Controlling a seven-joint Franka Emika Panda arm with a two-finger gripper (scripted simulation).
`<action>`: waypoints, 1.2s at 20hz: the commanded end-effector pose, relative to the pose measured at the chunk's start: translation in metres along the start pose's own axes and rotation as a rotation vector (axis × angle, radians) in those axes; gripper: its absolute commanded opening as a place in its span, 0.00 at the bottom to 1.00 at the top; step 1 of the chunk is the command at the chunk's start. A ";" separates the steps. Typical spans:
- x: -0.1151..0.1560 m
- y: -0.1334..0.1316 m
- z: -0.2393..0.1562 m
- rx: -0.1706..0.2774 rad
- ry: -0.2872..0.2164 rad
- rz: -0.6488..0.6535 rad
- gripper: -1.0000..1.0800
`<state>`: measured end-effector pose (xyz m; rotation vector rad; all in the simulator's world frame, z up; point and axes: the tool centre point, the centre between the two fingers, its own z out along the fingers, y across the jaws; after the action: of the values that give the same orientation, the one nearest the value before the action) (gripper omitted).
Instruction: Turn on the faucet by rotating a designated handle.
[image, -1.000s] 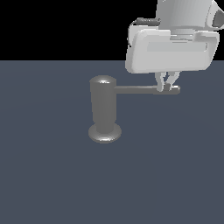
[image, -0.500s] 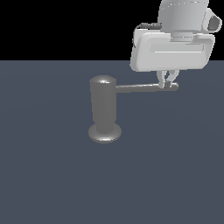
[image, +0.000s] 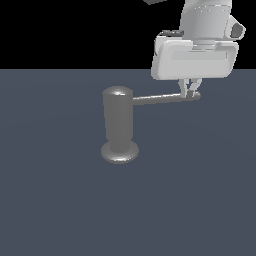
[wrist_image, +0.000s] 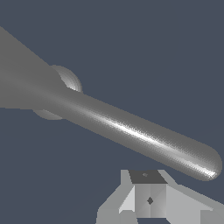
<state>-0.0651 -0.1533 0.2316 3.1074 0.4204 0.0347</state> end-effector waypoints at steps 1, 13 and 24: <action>0.005 0.005 0.007 0.003 -0.011 0.001 0.00; 0.032 0.030 0.011 0.006 -0.017 0.009 0.00; 0.060 0.034 0.002 0.006 -0.002 -0.005 0.00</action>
<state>-0.0007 -0.1718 0.2317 3.1122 0.4282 0.0307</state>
